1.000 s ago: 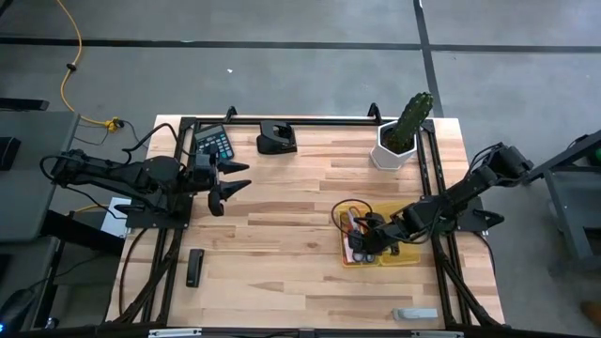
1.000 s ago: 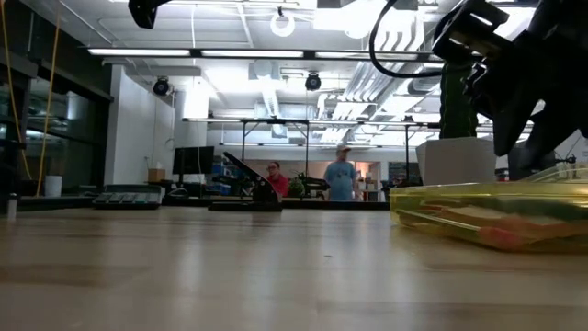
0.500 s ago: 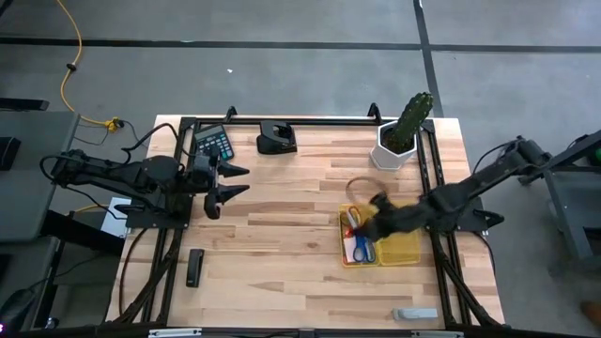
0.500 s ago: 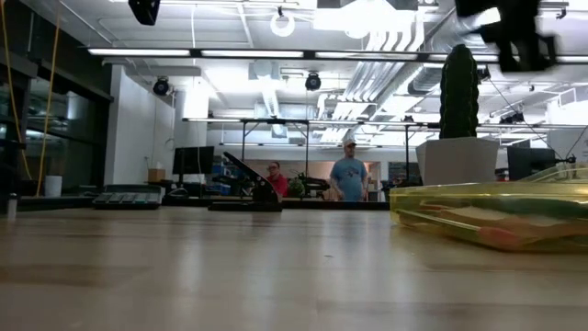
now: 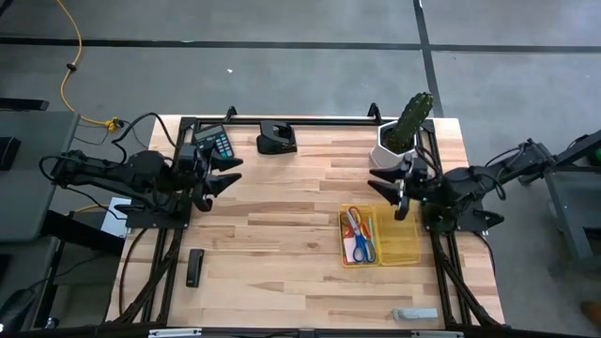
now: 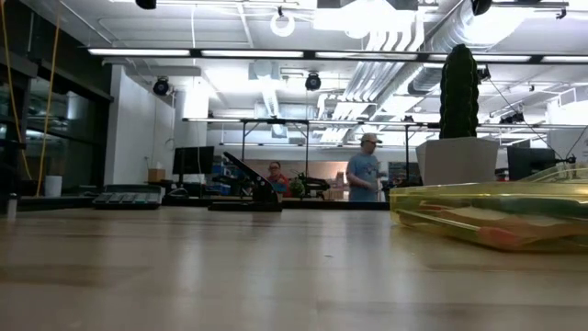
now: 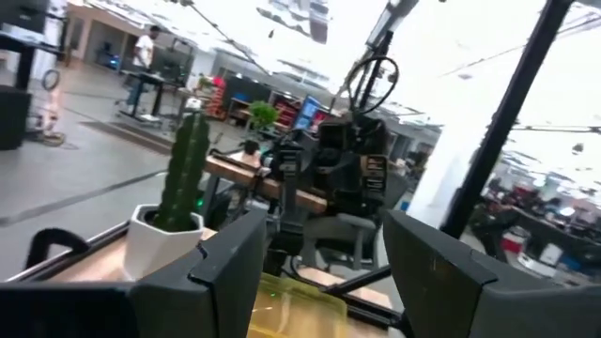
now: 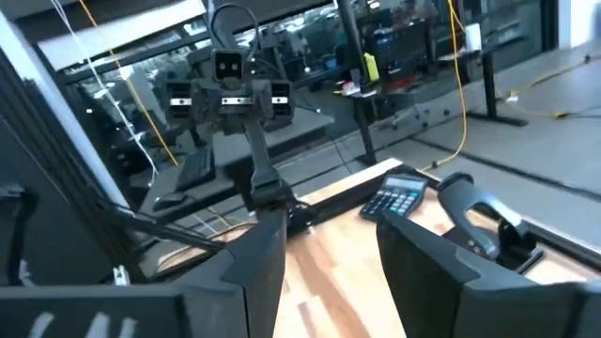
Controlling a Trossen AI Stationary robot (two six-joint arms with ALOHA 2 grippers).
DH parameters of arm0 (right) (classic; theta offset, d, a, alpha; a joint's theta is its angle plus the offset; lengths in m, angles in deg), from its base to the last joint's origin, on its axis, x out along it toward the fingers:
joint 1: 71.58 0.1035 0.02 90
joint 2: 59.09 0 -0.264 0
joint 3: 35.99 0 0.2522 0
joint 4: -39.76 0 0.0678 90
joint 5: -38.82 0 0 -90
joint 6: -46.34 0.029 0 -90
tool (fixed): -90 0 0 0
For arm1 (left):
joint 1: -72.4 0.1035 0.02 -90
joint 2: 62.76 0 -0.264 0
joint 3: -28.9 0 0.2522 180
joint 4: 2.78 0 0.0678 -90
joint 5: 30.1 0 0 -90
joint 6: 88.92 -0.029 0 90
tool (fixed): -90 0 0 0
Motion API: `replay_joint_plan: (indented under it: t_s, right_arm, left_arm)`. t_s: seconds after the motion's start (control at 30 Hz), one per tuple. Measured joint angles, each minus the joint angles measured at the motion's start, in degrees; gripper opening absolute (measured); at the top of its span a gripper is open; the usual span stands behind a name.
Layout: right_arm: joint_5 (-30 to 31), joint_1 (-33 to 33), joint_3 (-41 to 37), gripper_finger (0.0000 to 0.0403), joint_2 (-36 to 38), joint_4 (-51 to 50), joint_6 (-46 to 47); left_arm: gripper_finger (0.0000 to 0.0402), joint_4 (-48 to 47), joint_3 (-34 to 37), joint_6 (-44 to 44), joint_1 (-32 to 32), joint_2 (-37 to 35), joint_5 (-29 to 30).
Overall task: Pack school essentials
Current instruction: Return to Home Position
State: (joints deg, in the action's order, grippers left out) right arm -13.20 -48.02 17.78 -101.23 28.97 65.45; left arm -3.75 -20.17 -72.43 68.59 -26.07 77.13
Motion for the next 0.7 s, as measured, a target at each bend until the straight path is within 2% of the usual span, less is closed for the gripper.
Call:
replay_joint_plan:
  t_s: [0.17, 0.4, 0.7]
  right_arm:
    - [-3.6, -1.2, 0.0, 0.0161, 0.2, -0.5, -4.1]
    - [-7.1, -1.2, 0.0, 0.0161, 1.0, -0.6, -6.1]
    - [-7.2, -1.2, 0.0, 0.0161, 1.7, -1.1, -6.1]
  left_arm:
    - [0.0205, -1.9, 0.0, -2.0, 0.0, 0.0, 2.4]
    - [0.0204, -4.6, 0.0, -7.4, 0.0, 1.1, 8.7]
    - [0.0204, -9.6, -2.7, -10.7, 0.0, 4.5, 7.6]
